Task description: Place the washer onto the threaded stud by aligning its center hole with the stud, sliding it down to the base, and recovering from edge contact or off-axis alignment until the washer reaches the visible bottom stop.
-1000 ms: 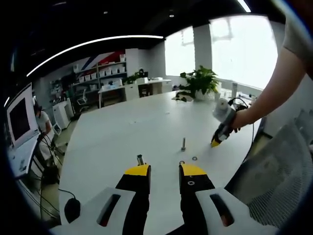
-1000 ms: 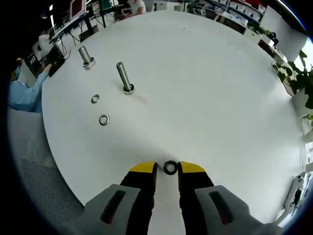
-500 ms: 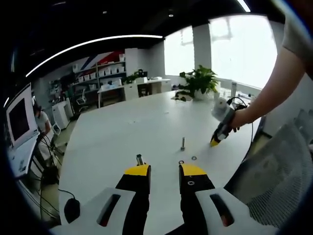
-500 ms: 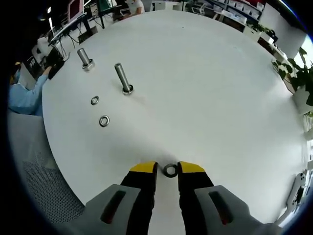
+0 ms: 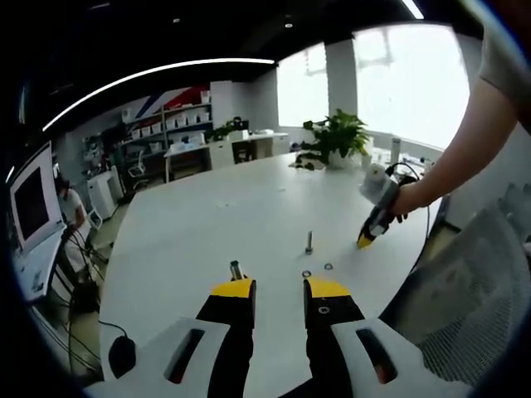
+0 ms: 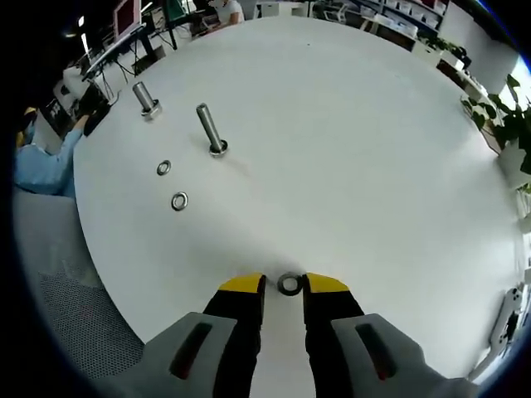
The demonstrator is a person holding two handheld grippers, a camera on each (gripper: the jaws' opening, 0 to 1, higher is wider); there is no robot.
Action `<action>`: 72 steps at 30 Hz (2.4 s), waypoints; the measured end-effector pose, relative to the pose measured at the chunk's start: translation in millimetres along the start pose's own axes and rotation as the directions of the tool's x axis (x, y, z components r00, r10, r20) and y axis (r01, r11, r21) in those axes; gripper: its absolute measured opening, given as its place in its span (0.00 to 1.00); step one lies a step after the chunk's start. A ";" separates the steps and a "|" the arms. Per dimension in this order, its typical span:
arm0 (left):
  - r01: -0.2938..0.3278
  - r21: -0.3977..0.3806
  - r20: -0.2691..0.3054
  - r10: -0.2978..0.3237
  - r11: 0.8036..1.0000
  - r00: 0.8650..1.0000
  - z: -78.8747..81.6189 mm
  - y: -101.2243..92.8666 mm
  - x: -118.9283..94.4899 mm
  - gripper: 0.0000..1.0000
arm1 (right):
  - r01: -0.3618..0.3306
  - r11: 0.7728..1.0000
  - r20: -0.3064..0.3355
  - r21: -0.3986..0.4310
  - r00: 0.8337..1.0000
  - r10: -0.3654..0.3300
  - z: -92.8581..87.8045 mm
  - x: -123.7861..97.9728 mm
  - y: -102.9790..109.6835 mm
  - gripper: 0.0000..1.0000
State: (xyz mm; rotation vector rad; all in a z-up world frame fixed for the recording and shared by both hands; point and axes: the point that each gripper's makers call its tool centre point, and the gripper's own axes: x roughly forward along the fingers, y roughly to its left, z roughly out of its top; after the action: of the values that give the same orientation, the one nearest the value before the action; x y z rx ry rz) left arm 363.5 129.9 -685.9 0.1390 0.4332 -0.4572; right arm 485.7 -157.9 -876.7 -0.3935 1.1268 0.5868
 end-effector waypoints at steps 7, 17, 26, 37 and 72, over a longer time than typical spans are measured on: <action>-0.001 0.003 -0.001 0.001 1.000 1.000 -0.3 0.4 0.2 0.21 | 0.001 1.000 0.006 0.002 1.000 -0.001 -3.1 -1.4 0.1 0.20; -0.003 0.003 -0.002 0.003 1.000 1.000 -0.3 0.1 -0.4 0.21 | 0.006 1.000 0.004 0.009 1.000 -0.006 -3.8 -0.9 -2.4 0.18; -0.006 0.003 -0.002 0.006 1.000 1.000 -0.2 0.8 -0.5 0.21 | 0.008 1.000 0.012 0.016 1.000 -0.009 -3.1 -0.4 -4.3 0.16; -0.007 0.007 -0.002 0.007 1.000 1.000 -0.5 0.8 -0.3 0.21 | 0.012 1.000 0.016 0.009 1.000 -0.012 -2.7 -0.3 -4.6 0.15; -0.012 0.011 0.006 0.012 1.000 1.000 1.2 1.5 -1.3 0.21 | -0.006 0.999 0.130 -0.034 0.992 0.010 49.5 -12.7 18.4 0.13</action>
State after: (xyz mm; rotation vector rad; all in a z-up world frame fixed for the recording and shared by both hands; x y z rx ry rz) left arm 363.5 131.5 -684.2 0.1505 0.4241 -0.4482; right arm 506.2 -118.2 -845.9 -0.3746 0.9953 0.6304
